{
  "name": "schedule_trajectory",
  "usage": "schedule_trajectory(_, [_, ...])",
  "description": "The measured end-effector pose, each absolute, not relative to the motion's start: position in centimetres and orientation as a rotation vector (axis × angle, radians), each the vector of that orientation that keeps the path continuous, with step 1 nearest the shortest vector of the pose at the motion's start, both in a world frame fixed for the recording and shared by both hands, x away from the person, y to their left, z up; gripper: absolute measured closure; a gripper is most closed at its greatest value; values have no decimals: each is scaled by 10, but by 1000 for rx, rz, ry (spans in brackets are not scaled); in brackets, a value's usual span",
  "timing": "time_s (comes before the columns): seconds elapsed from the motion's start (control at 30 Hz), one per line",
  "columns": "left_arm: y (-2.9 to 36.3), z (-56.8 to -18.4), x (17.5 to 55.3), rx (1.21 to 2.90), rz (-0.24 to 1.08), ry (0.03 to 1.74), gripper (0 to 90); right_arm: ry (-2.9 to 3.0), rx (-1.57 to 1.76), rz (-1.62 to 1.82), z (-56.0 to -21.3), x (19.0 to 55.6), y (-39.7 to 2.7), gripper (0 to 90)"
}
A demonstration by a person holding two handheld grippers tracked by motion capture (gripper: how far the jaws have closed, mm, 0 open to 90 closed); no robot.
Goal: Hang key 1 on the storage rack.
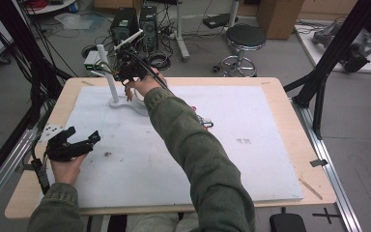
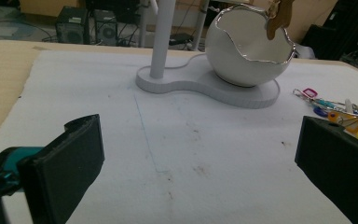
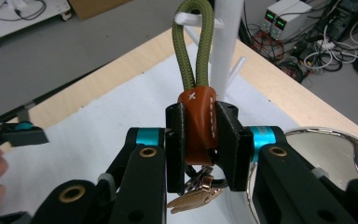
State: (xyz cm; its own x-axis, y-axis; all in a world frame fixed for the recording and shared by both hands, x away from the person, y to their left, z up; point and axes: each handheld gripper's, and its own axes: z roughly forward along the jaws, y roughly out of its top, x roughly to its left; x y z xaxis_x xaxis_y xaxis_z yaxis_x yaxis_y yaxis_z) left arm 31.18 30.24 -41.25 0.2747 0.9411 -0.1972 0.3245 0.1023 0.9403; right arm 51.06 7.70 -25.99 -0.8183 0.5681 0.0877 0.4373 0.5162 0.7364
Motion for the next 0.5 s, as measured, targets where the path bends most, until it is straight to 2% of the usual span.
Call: schedule_trajectory(0.5, [304, -414, 314, 1424, 695, 1265, 17, 2580, 879, 1148, -286, 529, 87, 734])
